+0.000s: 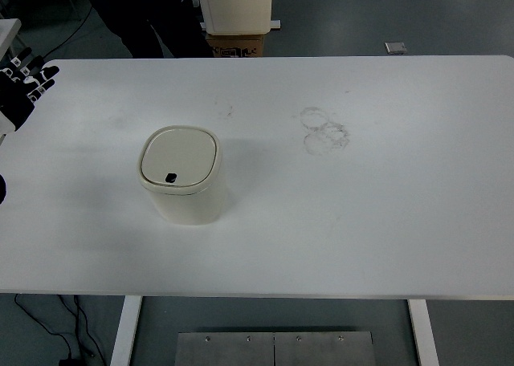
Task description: Close trash bin
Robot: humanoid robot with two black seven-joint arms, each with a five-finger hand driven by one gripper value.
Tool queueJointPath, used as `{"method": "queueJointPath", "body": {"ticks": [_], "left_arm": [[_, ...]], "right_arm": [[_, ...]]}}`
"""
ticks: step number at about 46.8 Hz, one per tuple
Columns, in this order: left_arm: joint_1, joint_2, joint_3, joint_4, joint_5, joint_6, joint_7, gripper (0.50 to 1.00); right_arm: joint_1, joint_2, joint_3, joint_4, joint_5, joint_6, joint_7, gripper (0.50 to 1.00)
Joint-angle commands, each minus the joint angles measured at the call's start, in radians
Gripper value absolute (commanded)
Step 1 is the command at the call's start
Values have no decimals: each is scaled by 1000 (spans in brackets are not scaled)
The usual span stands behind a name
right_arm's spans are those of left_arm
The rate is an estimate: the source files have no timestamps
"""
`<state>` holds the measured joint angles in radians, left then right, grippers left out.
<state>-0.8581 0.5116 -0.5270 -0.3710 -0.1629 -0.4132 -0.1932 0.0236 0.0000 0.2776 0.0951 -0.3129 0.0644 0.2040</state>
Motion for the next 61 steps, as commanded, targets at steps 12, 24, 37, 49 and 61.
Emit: {"method": "queueJointPath", "body": {"ticks": [12,24,37,49,61], "left_arm": [[16,-35,-22,3,-63,-58,0,1000],[28,-73,-88,44,-76,-79,-2,1000],[47,-93,-111,104,-93,-75,-9,1000],[68,-91,-117,106,-116,-70,-23,1000],[85,-91,-117,104,-116,-70,-25,1000]], "right_arm": [[-1,0,0,0,0,0,0,991],[-1,0,0,0,0,0,0,991],[1,0,0,0,0,0,0,991],[1,0,0,0,0,0,0,991],[-1,0,0,0,0,0,0,991]]}}
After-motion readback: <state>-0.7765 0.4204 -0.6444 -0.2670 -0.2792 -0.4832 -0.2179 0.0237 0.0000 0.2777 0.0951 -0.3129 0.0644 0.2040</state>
